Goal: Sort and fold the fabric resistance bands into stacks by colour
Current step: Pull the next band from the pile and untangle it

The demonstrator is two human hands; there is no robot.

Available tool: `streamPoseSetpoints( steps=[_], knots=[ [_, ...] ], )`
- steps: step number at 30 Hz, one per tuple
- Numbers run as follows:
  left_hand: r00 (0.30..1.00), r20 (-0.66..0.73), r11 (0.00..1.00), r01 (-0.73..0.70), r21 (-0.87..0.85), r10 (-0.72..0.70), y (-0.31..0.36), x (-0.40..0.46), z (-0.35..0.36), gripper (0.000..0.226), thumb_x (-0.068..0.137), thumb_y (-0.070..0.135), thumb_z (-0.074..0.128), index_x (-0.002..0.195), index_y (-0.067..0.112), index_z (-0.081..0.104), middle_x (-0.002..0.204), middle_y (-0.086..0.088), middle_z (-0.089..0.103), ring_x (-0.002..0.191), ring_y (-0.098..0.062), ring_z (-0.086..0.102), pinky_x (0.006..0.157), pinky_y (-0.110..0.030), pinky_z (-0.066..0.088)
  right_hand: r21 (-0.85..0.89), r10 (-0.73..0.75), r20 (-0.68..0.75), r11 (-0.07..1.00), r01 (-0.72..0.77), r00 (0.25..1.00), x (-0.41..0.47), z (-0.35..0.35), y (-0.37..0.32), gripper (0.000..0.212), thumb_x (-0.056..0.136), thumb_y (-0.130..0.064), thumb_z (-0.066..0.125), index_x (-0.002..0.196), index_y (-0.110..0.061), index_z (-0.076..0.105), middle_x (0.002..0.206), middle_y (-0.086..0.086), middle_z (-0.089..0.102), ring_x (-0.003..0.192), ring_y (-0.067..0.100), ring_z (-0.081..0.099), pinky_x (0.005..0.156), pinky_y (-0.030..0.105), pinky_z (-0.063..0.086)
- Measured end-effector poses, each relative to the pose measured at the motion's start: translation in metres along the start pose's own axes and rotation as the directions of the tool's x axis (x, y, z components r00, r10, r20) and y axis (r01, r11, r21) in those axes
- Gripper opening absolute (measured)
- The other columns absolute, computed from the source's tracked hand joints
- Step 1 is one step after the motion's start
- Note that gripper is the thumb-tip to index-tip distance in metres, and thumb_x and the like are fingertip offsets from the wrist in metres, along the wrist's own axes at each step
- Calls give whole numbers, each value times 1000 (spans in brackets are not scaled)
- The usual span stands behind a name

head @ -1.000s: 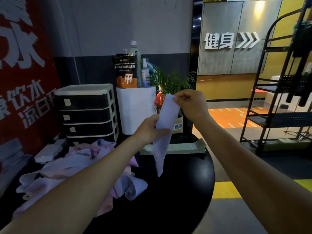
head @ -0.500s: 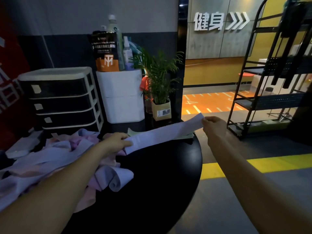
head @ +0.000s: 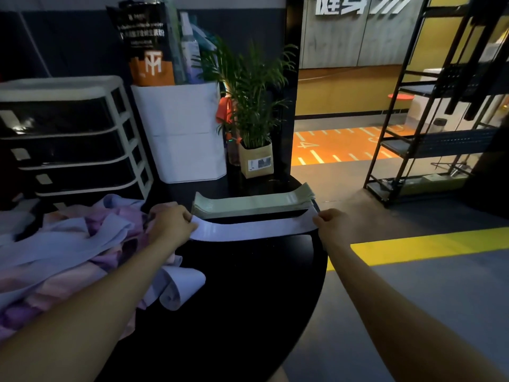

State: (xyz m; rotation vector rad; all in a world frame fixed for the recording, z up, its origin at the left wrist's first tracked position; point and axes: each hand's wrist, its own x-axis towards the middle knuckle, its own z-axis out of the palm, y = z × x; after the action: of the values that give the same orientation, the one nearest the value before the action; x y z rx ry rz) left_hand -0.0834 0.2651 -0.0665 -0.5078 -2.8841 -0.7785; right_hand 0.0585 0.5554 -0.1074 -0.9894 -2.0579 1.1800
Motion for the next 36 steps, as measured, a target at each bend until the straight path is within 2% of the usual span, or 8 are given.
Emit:
streamPoseSetpoints(
  steps=[5, 8, 10, 13, 16, 20, 29, 36],
  knots=[
    [999, 38, 999, 39, -16, -38, -5, -4, 1, 24, 78, 24, 73, 92, 10, 60, 95, -10, 61, 88, -28, 58, 81, -36, 48, -93, -63, 18, 994, 64, 998, -7, 1, 0, 13, 82, -6, 61, 86, 5, 67, 87, 24, 65, 84, 38, 59, 70, 38, 45],
    [994, 7, 975, -112, 192, 113, 5, -14, -5, 26, 82, 29, 67, 104, 17, 60, 107, -2, 57, 106, -27, 52, 89, -39, 45, -243, -140, -20, 961, 131, 990, -16, 1, -2, 25, 79, -7, 60, 102, 1, 64, 100, 23, 57, 95, 38, 50, 73, 36, 37],
    [974, 76, 953, -226, 200, 215, 11, -22, -5, 30, 86, 25, 61, 114, 19, 58, 118, -1, 54, 113, -24, 50, 93, -37, 42, -333, -213, -12, 922, 197, 977, -26, 3, -7, 31, 81, -7, 58, 112, -3, 61, 108, 20, 52, 102, 36, 45, 75, 35, 32],
    [915, 271, 939, -332, 84, 299, 13, -34, 3, 39, 91, 26, 56, 129, 21, 50, 135, 3, 46, 119, -20, 49, 97, -37, 41, -330, -342, 132, 870, 366, 931, -44, 11, -14, 34, 85, -9, 58, 119, -6, 61, 116, 16, 55, 110, 37, 45, 86, 38, 38],
    [885, 379, 925, -347, 156, 268, 8, -42, 13, 46, 94, 30, 52, 139, 22, 41, 146, 3, 35, 127, -21, 44, 102, -38, 39, -341, -365, 287, 825, 451, 885, -57, 18, -13, 35, 92, -17, 52, 126, -12, 58, 129, 10, 53, 120, 31, 44, 98, 41, 39],
    [889, 369, 921, -352, 169, 272, 1, -47, 17, 46, 96, 29, 47, 141, 22, 39, 149, 3, 33, 131, -22, 40, 105, -38, 37, -386, -385, 369, 764, 517, 846, -62, 15, -10, 31, 97, -25, 45, 122, -17, 61, 130, 4, 54, 121, 25, 43, 98, 38, 38],
    [897, 348, 927, -341, 155, 272, 2, -50, 13, 44, 95, 28, 49, 138, 22, 42, 143, 2, 39, 127, -21, 44, 102, -39, 39, -398, -435, 322, 744, 537, 841, -63, 16, -9, 25, 96, -23, 48, 110, -14, 66, 112, 6, 58, 106, 26, 47, 83, 36, 42],
    [931, 182, 938, -336, 83, 317, 7, -61, -12, 28, 94, 27, 50, 122, 24, 57, 126, 6, 54, 109, -17, 55, 89, -36, 45, -298, -447, 384, 768, 567, 808, -78, 23, -29, 29, 94, -19, 53, 120, -12, 62, 120, 7, 57, 114, 26, 46, 92, 36, 42]
  ],
)
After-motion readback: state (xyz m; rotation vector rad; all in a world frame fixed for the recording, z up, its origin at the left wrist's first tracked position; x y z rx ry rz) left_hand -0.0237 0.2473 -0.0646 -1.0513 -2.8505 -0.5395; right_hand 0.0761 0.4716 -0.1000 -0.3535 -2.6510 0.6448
